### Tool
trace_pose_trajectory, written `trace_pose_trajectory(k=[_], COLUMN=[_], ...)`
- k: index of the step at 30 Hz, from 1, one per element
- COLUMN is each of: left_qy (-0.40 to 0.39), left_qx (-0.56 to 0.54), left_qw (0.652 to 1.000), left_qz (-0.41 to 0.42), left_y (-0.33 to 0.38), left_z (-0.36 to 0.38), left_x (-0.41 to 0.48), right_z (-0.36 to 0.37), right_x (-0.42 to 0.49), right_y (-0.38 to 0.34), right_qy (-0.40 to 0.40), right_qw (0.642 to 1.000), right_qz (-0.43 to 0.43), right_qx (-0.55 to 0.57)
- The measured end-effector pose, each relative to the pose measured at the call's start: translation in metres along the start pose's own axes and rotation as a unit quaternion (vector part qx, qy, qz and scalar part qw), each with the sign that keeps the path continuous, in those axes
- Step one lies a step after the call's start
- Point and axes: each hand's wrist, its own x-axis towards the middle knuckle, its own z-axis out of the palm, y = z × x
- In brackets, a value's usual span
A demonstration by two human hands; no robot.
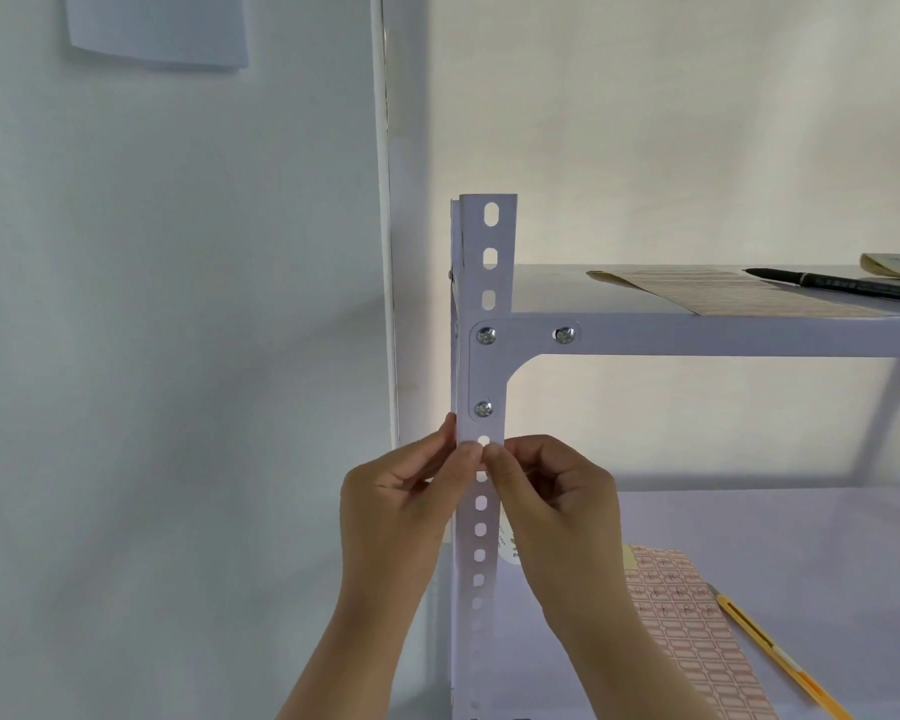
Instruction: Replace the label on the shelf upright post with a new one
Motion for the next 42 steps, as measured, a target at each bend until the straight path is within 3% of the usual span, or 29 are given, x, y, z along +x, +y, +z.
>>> trace_pose_trajectory(k=[8,13,21,34,42], left_qy=[-0.071,-0.076,-0.067,-0.139,-0.058], left_qx=[-0.003,-0.008,0.032,0.100,0.130], left_qw=[0.997,0.997,0.997,0.984,0.989], left_qz=[-0.017,-0.028,0.021,0.039,0.046], left_y=[-0.001,-0.002,-0.002,-0.002,0.014], left_z=[-0.011,-0.013,-0.013,-0.031,-0.032], left_x=[0.006,0.006,0.006,0.011,-0.028], right_z=[-0.009,-0.011,-0.004,0.001,-0.016], right_x=[0.006,0.004,-0.003,-0.026,-0.051], right_y=[-0.001,-0.001,0.006,0.001,-0.019], right_qy=[-0.050,-0.062,-0.024,0.043,0.024], right_qw=[0.998,0.997,0.997,0.993,0.994], right_qz=[-0.022,-0.040,-0.053,0.032,0.033], right_qx=[-0.020,-0.037,-0.060,-0.102,-0.103])
